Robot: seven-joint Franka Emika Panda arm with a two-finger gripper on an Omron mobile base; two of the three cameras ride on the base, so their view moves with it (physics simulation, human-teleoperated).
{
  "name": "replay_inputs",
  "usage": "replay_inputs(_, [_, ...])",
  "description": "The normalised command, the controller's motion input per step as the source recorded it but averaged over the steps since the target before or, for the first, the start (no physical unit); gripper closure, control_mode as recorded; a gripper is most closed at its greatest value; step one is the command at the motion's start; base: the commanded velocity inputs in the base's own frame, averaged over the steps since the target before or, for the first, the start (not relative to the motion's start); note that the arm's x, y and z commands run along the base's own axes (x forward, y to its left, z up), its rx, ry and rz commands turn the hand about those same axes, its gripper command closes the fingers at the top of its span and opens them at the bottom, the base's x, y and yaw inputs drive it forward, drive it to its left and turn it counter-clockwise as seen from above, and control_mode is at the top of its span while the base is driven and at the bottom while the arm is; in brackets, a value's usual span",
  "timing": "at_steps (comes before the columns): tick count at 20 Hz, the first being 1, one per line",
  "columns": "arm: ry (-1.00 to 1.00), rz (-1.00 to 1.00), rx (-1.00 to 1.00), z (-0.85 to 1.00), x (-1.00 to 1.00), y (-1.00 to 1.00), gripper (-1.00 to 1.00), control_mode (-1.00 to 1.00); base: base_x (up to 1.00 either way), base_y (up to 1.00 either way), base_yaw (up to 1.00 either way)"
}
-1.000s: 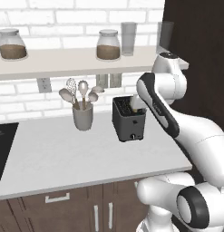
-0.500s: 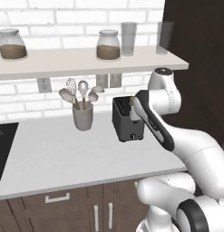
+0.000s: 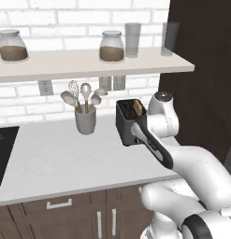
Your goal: Start the toaster. Once the lever pops up, take the bread to the plate on the dining counter.
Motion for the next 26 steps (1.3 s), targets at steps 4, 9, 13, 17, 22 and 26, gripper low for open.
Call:
replay_inputs(4, [0.0, -0.05, 0.08, 0.13, 0.41, 0.0, -1.0, -1.0, 0.0, 0.0, 0.0])
replay_inputs(9, [0.0, -0.1, 0.03, 0.02, 0.4, 0.0, -1.0, -1.0, 0.0, 0.0, 0.0])
replay_inputs(13, [0.0, -0.14, 0.0, -0.07, 0.36, -0.05, -1.0, -1.0, 0.0, 0.0, 0.0])
replay_inputs(17, [0.0, -0.15, 0.0, -0.01, 0.26, -0.15, -1.0, -1.0, 0.0, 0.0, 0.0])
replay_inputs(22, [0.0, -0.11, 0.0, -0.15, 0.05, -0.15, -1.0, -1.0, 0.0, 0.0, 0.0])
replay_inputs(26, [0.0, -0.08, 0.0, -0.2, 0.06, -0.09, -1.0, -1.0, 0.0, 0.0, 0.0])
